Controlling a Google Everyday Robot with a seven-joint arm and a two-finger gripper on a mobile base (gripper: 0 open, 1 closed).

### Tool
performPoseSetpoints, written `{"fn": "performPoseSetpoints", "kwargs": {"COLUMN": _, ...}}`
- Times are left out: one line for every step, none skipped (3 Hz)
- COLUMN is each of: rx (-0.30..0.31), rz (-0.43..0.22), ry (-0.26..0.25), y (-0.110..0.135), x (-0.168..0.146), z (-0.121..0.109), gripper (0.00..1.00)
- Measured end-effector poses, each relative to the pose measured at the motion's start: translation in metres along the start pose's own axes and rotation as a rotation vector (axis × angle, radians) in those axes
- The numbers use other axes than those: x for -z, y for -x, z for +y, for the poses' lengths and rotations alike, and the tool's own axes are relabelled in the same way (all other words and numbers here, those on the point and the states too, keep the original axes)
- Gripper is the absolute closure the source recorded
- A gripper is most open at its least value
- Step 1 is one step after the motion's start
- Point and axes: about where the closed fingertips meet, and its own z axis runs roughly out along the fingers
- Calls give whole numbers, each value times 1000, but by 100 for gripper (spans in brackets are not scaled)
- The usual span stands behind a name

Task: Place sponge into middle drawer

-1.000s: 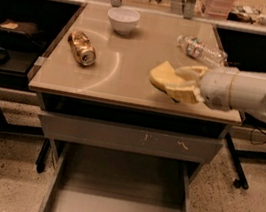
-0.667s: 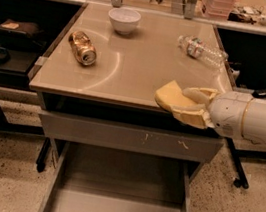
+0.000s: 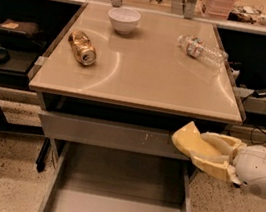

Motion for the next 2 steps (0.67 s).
{"fn": "performPoseSetpoints", "kwargs": {"rx": 0, "rz": 0, "ry": 0, "y": 0, "x": 0, "z": 0, "gripper": 100}}
{"fn": "performPoseSetpoints", "kwargs": {"rx": 56, "rz": 37, "ry": 85, "y": -12, "x": -14, "z": 24, "gripper": 100}}
